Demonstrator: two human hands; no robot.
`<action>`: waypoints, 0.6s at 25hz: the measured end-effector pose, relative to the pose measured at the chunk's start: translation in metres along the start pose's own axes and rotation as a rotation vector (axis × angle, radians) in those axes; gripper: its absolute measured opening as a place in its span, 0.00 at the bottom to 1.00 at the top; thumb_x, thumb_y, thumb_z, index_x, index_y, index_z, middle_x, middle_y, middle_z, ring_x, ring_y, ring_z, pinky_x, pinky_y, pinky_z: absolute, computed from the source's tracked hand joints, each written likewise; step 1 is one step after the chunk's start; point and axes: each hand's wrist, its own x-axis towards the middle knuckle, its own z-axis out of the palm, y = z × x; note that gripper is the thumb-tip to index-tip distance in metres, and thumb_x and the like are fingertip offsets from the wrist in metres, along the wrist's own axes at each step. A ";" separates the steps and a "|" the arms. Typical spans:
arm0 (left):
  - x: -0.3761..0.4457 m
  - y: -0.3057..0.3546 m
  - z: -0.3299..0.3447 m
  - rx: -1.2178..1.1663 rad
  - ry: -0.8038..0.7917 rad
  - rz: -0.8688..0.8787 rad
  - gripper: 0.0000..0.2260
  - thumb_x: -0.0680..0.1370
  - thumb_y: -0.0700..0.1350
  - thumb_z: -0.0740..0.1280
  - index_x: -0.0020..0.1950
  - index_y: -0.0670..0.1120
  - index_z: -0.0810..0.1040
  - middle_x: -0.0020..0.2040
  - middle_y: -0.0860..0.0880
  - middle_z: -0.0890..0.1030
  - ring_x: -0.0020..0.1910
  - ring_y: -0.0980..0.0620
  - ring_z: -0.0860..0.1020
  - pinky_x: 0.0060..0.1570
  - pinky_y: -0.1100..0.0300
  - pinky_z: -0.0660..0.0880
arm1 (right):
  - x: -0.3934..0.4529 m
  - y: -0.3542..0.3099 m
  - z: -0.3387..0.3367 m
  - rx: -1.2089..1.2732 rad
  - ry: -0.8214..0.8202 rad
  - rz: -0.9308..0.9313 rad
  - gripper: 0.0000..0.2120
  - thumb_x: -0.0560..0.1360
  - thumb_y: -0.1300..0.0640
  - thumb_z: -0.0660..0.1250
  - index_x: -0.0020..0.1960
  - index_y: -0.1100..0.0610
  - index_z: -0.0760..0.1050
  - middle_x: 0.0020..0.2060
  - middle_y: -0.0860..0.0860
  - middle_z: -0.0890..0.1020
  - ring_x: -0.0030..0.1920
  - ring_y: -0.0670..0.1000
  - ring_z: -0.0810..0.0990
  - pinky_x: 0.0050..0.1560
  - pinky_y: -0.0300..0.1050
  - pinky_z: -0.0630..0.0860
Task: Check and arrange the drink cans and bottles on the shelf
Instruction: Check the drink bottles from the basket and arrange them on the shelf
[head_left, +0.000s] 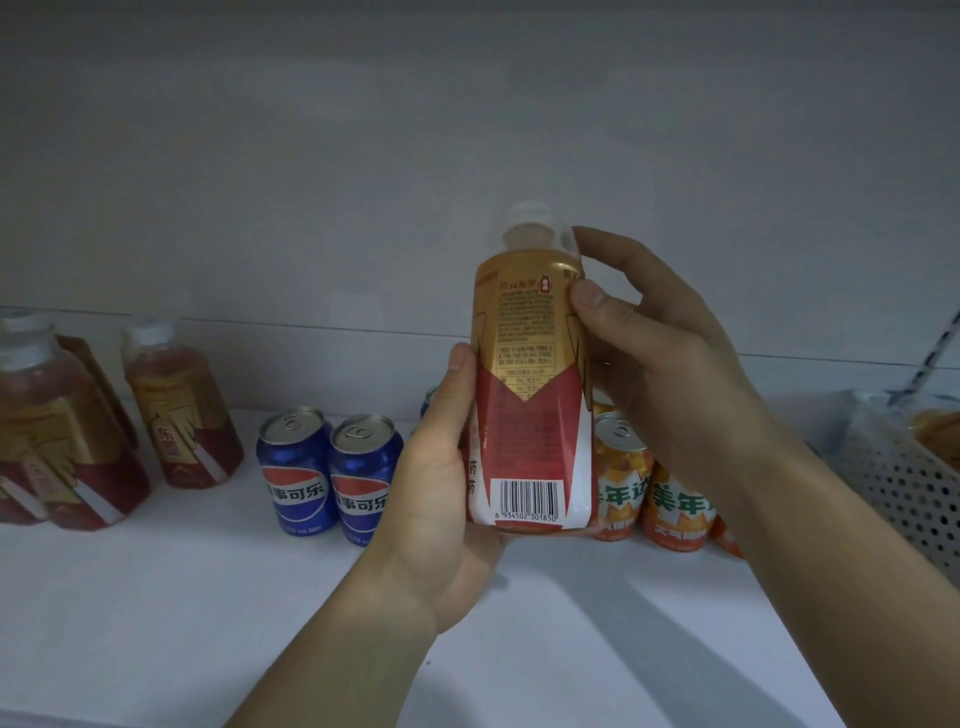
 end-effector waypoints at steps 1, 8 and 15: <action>0.000 0.000 0.001 0.013 0.008 0.012 0.24 0.79 0.64 0.54 0.63 0.54 0.82 0.56 0.45 0.86 0.56 0.42 0.84 0.60 0.39 0.77 | -0.001 0.000 0.000 -0.006 0.003 -0.002 0.24 0.77 0.53 0.68 0.72 0.51 0.72 0.49 0.56 0.87 0.50 0.56 0.87 0.50 0.47 0.81; 0.003 0.005 -0.003 0.080 0.119 0.001 0.21 0.81 0.60 0.56 0.57 0.51 0.85 0.50 0.47 0.88 0.47 0.47 0.87 0.51 0.48 0.80 | -0.005 0.001 0.005 -0.124 0.080 -0.017 0.28 0.71 0.49 0.75 0.70 0.48 0.73 0.57 0.56 0.85 0.52 0.56 0.88 0.53 0.51 0.84; -0.004 0.008 -0.006 -0.032 0.104 -0.046 0.29 0.68 0.57 0.66 0.68 0.48 0.78 0.66 0.43 0.81 0.66 0.40 0.78 0.69 0.38 0.70 | -0.005 -0.007 0.009 -0.042 0.015 -0.001 0.25 0.74 0.49 0.70 0.69 0.51 0.70 0.46 0.53 0.87 0.45 0.52 0.87 0.44 0.43 0.81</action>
